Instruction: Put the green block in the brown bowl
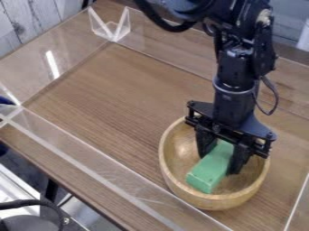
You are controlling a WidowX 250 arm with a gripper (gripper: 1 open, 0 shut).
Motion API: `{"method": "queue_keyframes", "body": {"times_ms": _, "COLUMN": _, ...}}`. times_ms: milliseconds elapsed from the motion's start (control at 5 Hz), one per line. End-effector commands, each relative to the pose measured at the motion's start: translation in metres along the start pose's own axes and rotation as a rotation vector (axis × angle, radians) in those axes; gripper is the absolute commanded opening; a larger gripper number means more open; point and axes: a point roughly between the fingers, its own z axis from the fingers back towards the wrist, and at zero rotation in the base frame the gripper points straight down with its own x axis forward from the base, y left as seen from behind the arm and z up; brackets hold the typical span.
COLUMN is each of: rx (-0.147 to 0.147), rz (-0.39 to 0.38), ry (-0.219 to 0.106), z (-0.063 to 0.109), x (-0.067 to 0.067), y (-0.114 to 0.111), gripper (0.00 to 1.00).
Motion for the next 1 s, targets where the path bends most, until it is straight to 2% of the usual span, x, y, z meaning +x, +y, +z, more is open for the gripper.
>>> {"method": "queue_keyframes", "body": {"times_ms": 0, "rx": -0.014, "rz": 0.001, "ry": -0.039, "z": 0.011, "x": 0.008, "y": -0.001, "gripper": 0.00}}
{"method": "queue_keyframes", "body": {"times_ms": 200, "rx": -0.017, "rz": 0.005, "ry": -0.036, "z": 0.016, "x": 0.007, "y": 0.000, "gripper": 1.00}}
{"method": "queue_keyframes", "body": {"times_ms": 600, "rx": -0.020, "rz": 0.014, "ry": -0.058, "z": 0.032, "x": 0.005, "y": 0.002, "gripper": 1.00}}
{"method": "queue_keyframes", "body": {"times_ms": 800, "rx": -0.022, "rz": 0.016, "ry": -0.082, "z": 0.046, "x": 0.004, "y": 0.004, "gripper": 1.00}}
